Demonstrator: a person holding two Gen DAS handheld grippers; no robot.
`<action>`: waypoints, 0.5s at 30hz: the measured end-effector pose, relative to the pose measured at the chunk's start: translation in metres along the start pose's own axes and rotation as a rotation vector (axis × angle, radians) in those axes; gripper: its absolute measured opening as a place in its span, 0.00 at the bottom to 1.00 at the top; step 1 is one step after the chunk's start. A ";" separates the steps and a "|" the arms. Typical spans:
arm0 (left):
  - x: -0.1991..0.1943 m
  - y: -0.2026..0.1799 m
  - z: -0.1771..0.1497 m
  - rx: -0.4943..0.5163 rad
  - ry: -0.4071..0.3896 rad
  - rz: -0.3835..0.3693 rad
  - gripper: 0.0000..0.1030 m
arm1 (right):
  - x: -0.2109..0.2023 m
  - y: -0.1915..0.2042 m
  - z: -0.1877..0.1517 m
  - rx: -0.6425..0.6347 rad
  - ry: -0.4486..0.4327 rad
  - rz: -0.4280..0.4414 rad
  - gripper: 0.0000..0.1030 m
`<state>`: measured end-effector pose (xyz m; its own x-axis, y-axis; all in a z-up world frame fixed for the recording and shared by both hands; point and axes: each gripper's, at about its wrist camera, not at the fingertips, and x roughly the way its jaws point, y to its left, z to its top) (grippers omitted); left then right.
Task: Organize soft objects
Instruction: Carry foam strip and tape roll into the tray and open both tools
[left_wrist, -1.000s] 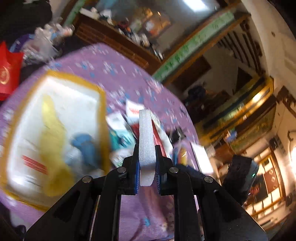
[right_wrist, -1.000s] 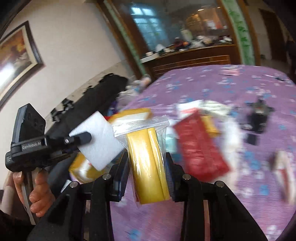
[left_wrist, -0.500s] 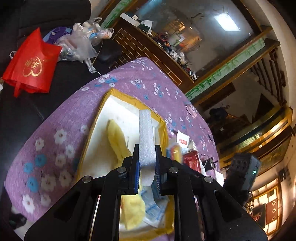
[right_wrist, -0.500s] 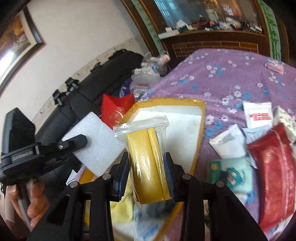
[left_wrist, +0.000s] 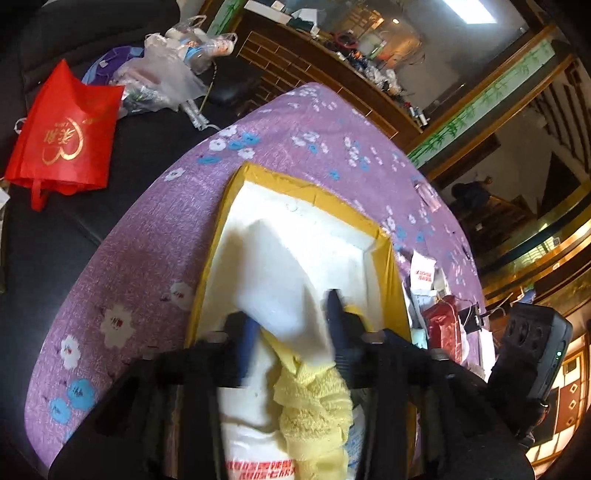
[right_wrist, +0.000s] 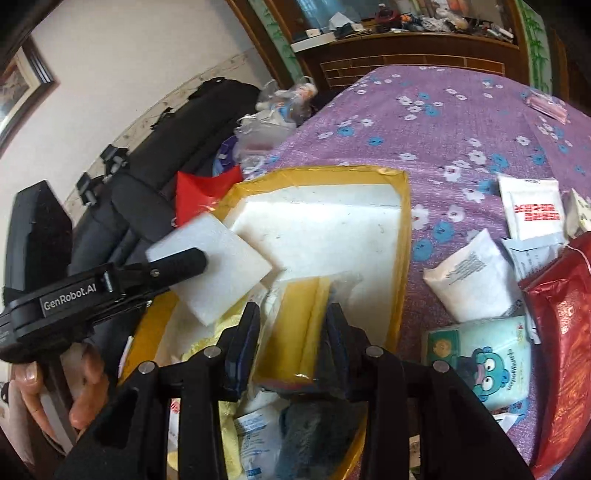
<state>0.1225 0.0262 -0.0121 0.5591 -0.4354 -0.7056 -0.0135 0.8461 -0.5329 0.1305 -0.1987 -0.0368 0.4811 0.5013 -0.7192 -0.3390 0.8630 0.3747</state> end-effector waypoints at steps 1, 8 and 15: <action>-0.006 -0.001 -0.002 0.003 -0.018 0.005 0.52 | -0.005 0.000 -0.001 0.004 -0.010 0.016 0.38; -0.059 -0.032 -0.028 0.070 -0.133 0.019 0.66 | -0.061 0.003 -0.026 0.007 -0.125 0.118 0.52; -0.075 -0.106 -0.107 0.220 -0.123 -0.092 0.66 | -0.123 -0.022 -0.089 0.012 -0.173 0.105 0.52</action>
<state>-0.0065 -0.0635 0.0468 0.6463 -0.4840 -0.5899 0.2146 0.8572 -0.4681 0.0062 -0.2849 -0.0086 0.5754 0.5915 -0.5648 -0.3859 0.8053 0.4501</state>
